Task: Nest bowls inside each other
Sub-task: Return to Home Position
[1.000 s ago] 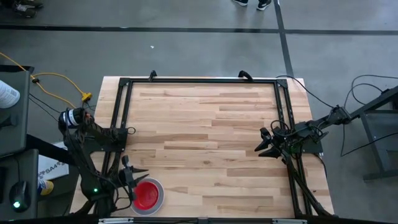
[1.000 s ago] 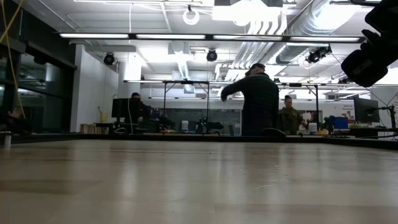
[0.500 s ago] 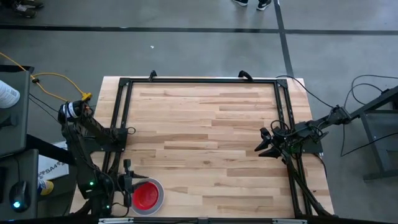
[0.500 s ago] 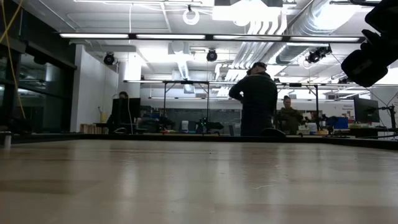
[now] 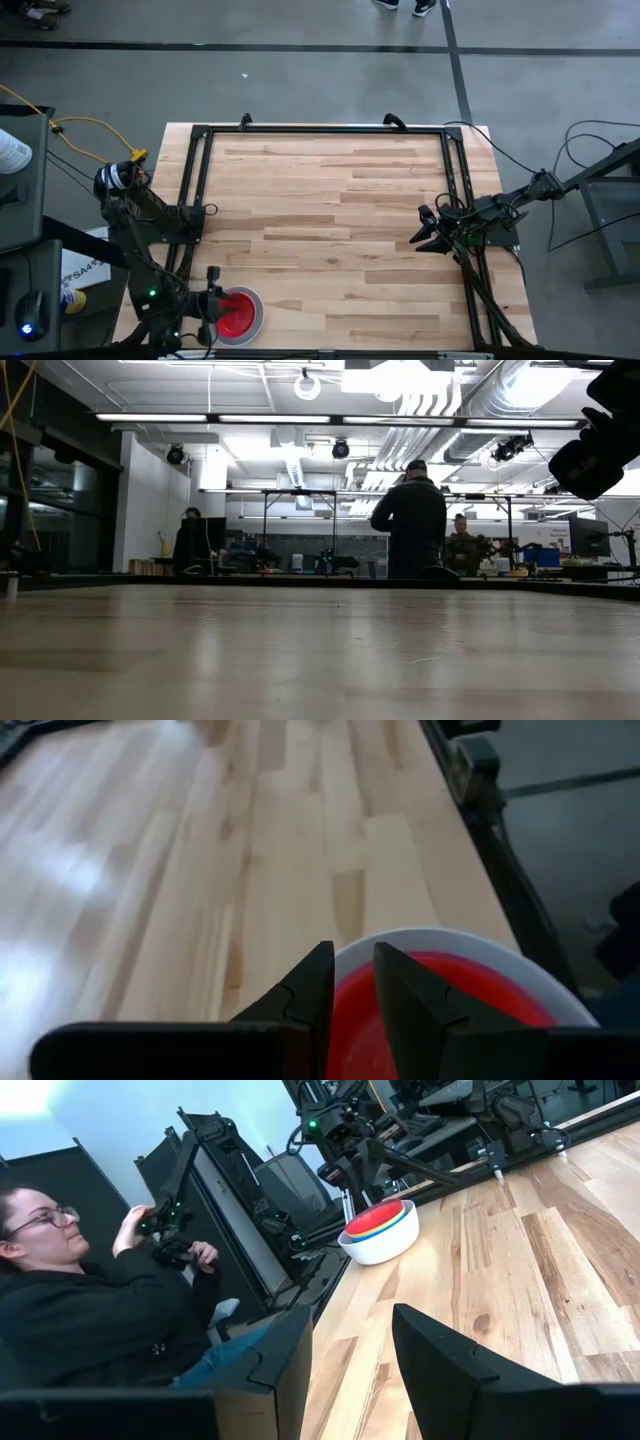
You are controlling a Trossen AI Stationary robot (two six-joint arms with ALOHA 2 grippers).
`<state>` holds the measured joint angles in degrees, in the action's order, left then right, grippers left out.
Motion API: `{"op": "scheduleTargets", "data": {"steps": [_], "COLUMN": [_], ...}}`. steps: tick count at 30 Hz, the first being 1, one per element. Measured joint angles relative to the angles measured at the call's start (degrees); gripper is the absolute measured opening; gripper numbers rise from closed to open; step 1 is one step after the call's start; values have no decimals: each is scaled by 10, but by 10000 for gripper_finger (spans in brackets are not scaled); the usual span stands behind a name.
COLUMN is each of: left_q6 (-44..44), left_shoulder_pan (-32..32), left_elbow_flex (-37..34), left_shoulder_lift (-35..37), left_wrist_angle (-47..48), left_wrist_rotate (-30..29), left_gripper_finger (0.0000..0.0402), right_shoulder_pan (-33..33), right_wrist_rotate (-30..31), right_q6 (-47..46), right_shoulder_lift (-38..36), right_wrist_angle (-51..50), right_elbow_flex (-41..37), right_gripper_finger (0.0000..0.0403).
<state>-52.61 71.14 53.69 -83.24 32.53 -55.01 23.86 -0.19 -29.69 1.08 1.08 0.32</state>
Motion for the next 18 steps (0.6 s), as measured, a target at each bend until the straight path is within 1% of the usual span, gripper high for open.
{"op": "scheduleTargets", "data": {"steps": [5, 8, 18], "left_q6": [90, 132, 211], "left_shoulder_pan": [-36, -64, -183], "left_elbow_flex": [0, 0, 0], "left_shoulder_lift": [0, 0, 19], "left_wrist_angle": [-62, -75, -105], "left_wrist_rotate": [50, 73, 130], "left_gripper_finger": [74, 74, 74], "right_shoulder_pan": [0, 0, 0], "right_wrist_rotate": [0, 0, 0], "right_q6": [0, 0, 0], "right_shoulder_lift": [0, 0, 0], "right_wrist_angle": [0, 0, 0], "right_elbow_flex": [0, 0, 0], "right_gripper_finger": [135, 135, 135]}}
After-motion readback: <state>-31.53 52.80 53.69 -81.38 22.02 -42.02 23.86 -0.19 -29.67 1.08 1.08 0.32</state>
